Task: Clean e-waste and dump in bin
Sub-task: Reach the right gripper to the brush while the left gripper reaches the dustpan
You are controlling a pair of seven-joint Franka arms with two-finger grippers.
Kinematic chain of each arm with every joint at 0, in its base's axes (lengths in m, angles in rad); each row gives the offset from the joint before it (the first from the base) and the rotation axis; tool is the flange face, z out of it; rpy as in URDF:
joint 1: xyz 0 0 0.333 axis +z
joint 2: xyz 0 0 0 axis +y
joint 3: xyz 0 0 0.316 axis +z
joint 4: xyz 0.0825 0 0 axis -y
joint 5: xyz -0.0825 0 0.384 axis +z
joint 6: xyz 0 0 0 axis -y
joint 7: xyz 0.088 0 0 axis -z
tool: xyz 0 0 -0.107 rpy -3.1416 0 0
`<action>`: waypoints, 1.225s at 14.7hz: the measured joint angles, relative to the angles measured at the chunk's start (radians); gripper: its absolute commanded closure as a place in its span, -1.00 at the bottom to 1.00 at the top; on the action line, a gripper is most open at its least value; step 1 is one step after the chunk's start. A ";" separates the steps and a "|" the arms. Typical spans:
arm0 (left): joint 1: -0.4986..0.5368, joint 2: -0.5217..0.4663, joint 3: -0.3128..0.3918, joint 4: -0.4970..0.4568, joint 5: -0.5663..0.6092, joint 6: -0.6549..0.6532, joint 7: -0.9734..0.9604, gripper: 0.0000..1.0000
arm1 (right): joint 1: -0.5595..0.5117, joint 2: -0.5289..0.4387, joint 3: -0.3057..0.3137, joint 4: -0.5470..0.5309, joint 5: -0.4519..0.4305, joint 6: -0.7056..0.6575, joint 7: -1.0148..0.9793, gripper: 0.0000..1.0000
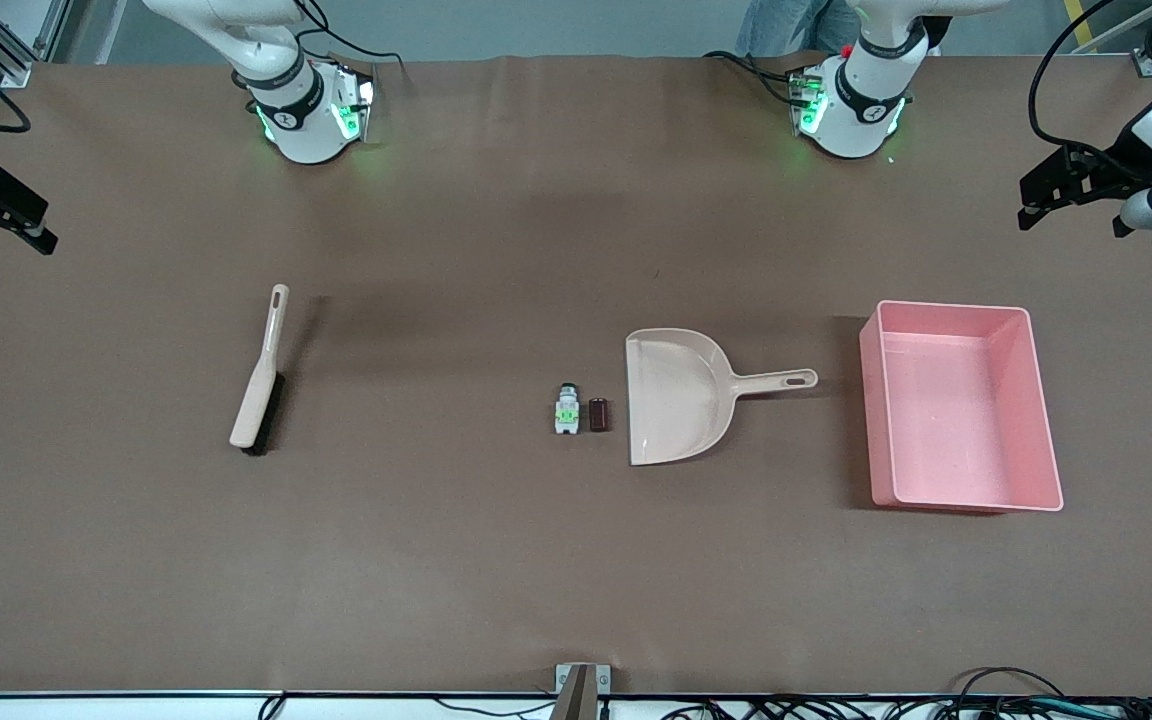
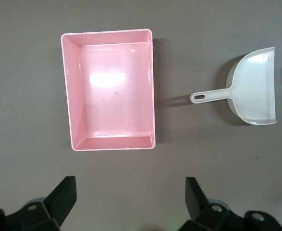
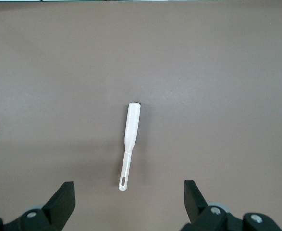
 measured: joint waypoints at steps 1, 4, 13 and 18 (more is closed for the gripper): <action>0.001 0.000 0.000 0.001 0.000 0.000 0.000 -1.00 | 0.000 0.000 0.000 0.000 0.000 -0.001 0.000 -1.00; 0.006 0.000 0.001 0.008 0.000 0.001 0.003 -1.00 | -0.001 0.000 -0.001 0.000 0.000 -0.008 0.000 -1.00; -0.039 0.153 -0.130 0.003 -0.017 0.091 0.091 -1.00 | 0.001 0.034 0.000 -0.002 -0.009 -0.036 -0.016 -1.00; -0.054 0.288 -0.296 -0.003 0.096 0.167 0.091 -0.99 | -0.004 0.187 -0.004 -0.014 -0.009 -0.030 -0.085 -1.00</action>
